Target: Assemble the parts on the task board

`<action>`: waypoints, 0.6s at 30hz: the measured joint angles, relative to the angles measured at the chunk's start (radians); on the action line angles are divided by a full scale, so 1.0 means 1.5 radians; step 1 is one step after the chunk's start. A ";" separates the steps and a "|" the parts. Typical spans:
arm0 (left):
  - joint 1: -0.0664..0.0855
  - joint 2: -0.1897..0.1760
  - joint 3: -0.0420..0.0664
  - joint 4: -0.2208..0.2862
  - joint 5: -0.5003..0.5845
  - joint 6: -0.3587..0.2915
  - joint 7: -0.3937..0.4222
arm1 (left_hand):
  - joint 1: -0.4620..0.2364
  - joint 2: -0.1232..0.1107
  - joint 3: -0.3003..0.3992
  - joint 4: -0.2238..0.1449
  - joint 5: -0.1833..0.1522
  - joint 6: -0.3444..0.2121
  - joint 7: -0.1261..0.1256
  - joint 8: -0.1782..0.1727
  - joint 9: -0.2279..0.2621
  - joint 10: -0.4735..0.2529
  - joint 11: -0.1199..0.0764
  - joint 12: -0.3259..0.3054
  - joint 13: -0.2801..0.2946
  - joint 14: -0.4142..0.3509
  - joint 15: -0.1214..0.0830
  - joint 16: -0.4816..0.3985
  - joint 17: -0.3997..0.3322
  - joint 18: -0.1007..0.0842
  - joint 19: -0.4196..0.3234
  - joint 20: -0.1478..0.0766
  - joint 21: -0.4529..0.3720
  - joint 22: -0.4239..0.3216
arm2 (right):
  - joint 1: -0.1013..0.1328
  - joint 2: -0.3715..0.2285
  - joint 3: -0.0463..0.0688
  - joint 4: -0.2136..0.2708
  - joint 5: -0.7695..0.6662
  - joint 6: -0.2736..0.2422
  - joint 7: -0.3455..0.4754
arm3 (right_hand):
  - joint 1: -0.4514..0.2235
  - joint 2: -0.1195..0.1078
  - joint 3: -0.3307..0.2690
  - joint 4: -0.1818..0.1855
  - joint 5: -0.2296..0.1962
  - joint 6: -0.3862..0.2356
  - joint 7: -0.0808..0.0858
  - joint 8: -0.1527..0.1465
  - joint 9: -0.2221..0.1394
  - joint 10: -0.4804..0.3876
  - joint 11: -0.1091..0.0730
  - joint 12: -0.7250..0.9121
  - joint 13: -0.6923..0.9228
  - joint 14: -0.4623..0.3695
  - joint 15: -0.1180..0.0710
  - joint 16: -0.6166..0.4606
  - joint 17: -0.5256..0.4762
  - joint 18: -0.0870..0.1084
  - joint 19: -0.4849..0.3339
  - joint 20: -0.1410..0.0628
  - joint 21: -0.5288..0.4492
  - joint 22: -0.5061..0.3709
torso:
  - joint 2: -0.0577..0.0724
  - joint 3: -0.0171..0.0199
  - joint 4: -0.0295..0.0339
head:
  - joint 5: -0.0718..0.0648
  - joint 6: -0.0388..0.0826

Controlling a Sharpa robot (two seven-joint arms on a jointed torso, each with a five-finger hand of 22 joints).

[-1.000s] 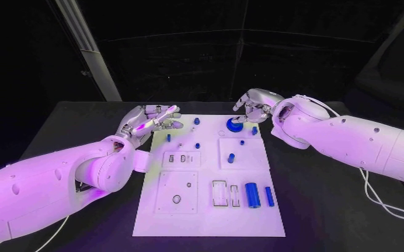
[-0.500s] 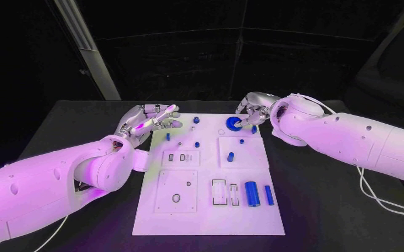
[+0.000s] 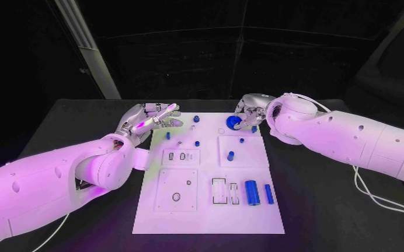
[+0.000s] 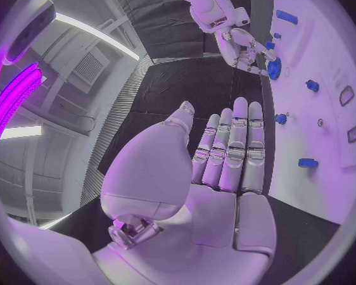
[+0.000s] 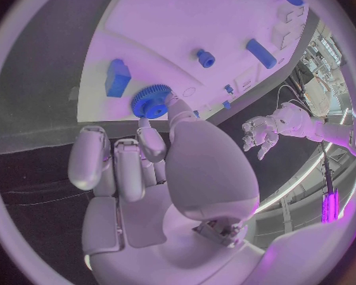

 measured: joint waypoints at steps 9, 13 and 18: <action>0.000 0.001 0.000 -0.001 0.000 0.001 0.000 | 0.000 0.000 0.000 0.000 0.000 0.000 0.000 0.000 0.000 0.000 0.000 0.000 0.000 0.000 0.000 0.000 0.000 0.000 0.000 0.000 0.000 0.000 | 0.001 0.004 0.001 -0.006 -0.013 0.004 0.000 | 0.026 0.026 0.012 -0.006 -0.002 0.026 -0.007 0.014 0.002 0.016 -0.006 0.026 0.033 0.000 0.000 0.003 0.000 -0.011 0.005 0.000 0.005 0.010 | 0.000 -0.0004 -0.0001 | -0.001 -0.001; 0.000 0.001 0.000 -0.001 0.000 0.001 0.000 | 0.000 0.000 0.000 0.000 0.000 0.000 0.000 0.000 0.000 0.000 0.000 0.000 0.000 0.000 0.000 0.000 0.000 0.000 0.000 0.000 0.000 0.000 | 0.001 0.006 0.001 -0.007 -0.023 0.004 0.000 | 0.048 0.048 0.044 -0.022 -0.026 0.044 -0.009 0.020 0.001 0.018 -0.008 0.034 0.047 0.000 0.000 0.004 0.000 -0.011 0.009 -0.004 0.010 0.017 | 0.000 -0.0004 -0.0001 | -0.002 -0.003; 0.000 0.001 0.000 -0.001 0.000 0.001 -0.001 | 0.002 0.002 0.002 -0.002 0.000 0.000 0.000 0.000 0.000 0.000 0.000 0.000 0.000 0.000 0.000 0.000 0.000 0.000 0.000 0.000 -0.003 0.000 | 0.001 0.008 0.001 -0.007 -0.038 0.004 -0.001 | 0.056 0.056 0.073 -0.032 -0.044 0.062 -0.010 0.019 0.000 0.026 -0.011 0.046 0.063 0.000 0.000 0.008 0.000 -0.011 0.009 -0.005 0.010 0.022 | 0.000 -0.0004 0.0003 | -0.001 -0.004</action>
